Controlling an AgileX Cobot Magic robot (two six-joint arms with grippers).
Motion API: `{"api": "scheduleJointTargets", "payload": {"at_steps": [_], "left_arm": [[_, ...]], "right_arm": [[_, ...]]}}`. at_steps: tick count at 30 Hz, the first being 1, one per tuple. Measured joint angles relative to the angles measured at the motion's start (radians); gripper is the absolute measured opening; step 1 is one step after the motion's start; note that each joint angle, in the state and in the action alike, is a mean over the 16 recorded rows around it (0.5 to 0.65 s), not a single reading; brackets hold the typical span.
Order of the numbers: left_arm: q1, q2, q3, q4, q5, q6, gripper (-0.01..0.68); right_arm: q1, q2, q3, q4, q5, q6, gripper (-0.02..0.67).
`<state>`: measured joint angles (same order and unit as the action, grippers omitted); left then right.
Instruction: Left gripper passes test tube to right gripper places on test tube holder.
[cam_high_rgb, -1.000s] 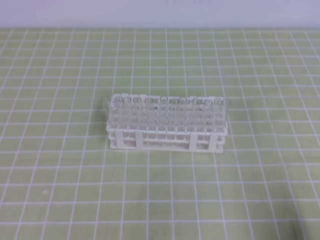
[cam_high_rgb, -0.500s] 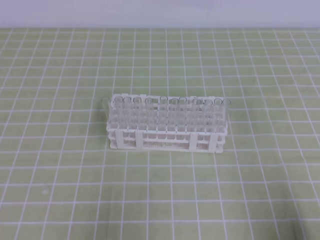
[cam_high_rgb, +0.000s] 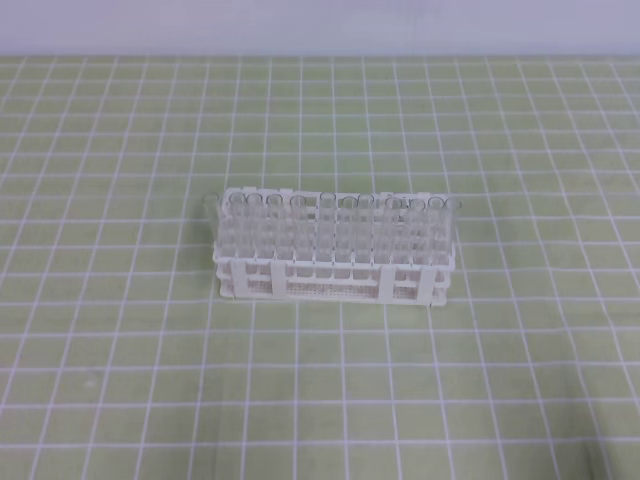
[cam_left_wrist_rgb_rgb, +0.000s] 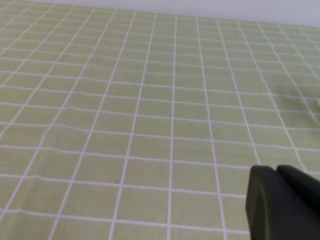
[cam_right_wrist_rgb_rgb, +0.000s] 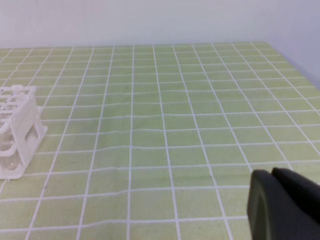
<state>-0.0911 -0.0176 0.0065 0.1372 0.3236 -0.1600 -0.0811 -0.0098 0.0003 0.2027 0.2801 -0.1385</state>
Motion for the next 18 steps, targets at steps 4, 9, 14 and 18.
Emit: {"api": "scheduleJointTargets", "payload": {"at_steps": [4,9,14,18], "left_arm": [[0.000,0.000,-0.001,0.000,0.001,0.000,-0.002],[0.000,0.002,-0.002,0.000,0.003,0.000,-0.002],[0.000,0.002,-0.002,0.000,0.003,0.000,-0.002],[0.001,0.007,-0.005,0.001,0.005,0.000,-0.002]], "right_arm": [[0.000,0.000,0.000,0.000,0.000,0.000,-0.018],[0.000,0.000,0.000,0.000,0.000,0.000,-0.018],[0.000,0.000,0.000,0.000,0.000,-0.001,-0.018],[0.008,0.000,0.000,0.000,0.000,-0.002,-0.018]]}}
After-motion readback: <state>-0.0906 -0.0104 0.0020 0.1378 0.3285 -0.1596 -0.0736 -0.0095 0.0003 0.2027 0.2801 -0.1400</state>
